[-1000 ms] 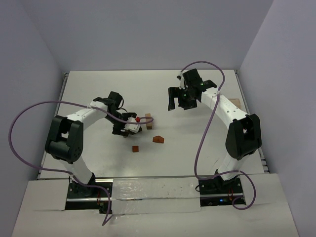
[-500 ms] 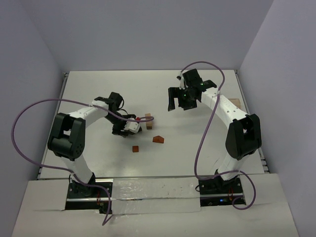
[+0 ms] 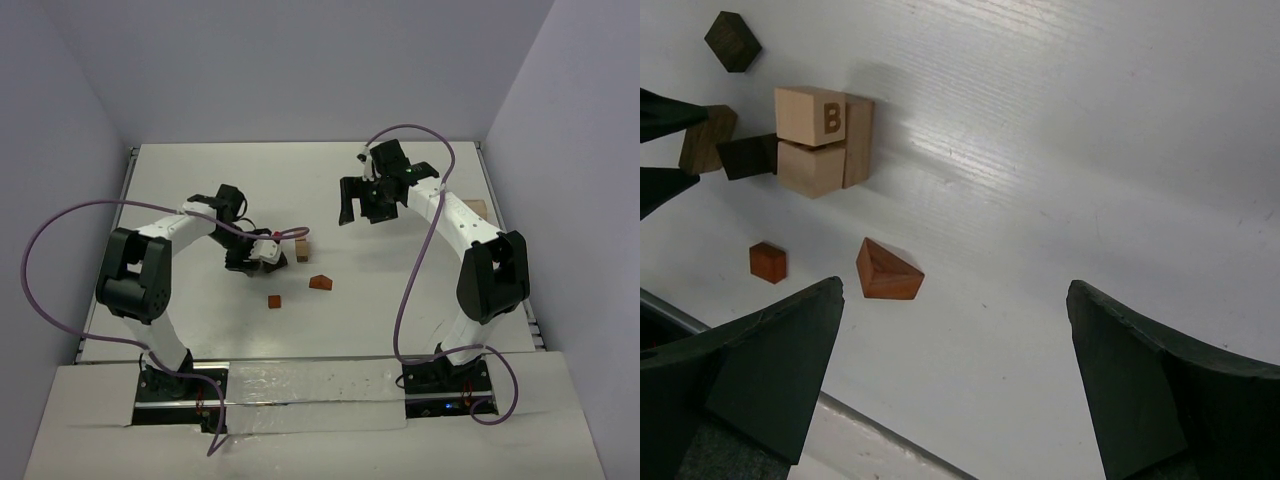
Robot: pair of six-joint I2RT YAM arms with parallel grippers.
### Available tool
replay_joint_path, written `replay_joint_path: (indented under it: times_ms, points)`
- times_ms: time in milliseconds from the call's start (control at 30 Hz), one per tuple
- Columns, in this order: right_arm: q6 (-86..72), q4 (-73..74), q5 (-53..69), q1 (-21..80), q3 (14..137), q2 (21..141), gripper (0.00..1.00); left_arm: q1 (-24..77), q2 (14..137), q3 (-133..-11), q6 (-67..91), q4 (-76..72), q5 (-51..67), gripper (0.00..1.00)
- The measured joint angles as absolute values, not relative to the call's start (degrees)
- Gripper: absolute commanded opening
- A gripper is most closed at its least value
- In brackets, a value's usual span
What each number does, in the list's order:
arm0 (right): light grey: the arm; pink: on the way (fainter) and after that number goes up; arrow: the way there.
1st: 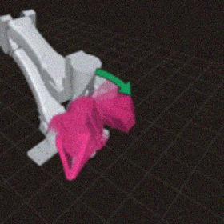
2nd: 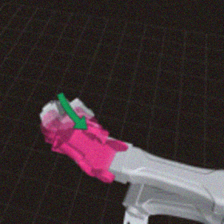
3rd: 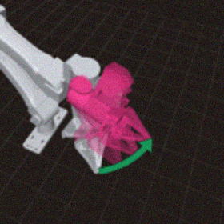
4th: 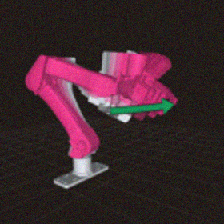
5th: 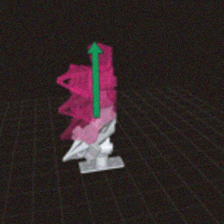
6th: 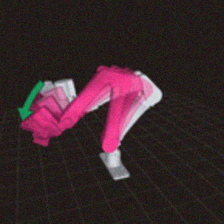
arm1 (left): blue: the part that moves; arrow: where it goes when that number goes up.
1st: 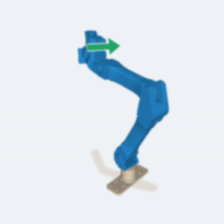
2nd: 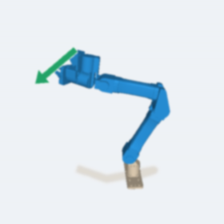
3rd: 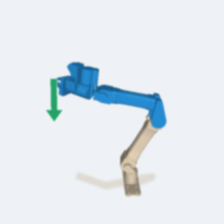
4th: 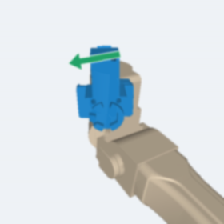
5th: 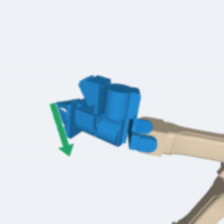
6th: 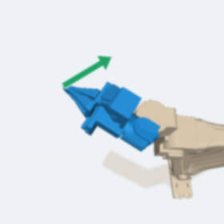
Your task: Build the wood block tower
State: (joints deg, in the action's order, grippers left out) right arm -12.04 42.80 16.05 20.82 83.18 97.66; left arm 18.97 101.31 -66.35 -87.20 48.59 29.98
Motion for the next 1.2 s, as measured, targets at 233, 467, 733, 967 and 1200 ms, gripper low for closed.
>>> replay_joint_path:
  times_ms: [233, 467, 733, 967, 1200]
  points:
    - [-10.46, 40.13, 18.47, 20.82, 83.15, 94.61, 1.0, 17.4, 95.12, -68.03, -76.8, 48.67, 37.16, 0.03]
    - [-4.36, 36.91, 25.91, 20.84, 83.31, 87.5, 1.0, 16.88, 78.24, -67.59, -58.02, 44.86, 48.86, 0.0]
    - [7.95, 34.3, 36.88, 24.72, 83.18, 80.16, 1.0, 16.75, 68.18, -65.0, -35.37, 37.39, 58.91, 0.0]
    - [21.36, 37.91, 41.78, 35.71, 84.49, 78.54, 1.0, 16.78, 57.1, -61.87, -25.3, 33.13, 60.79, 0.0]
    - [25.4, 38.97, 41.34, 43.59, 85.4, 78.52, 1.0, 16.8, 50.5, -57.68, -20.55, 29.95, 61.81, 0.0]
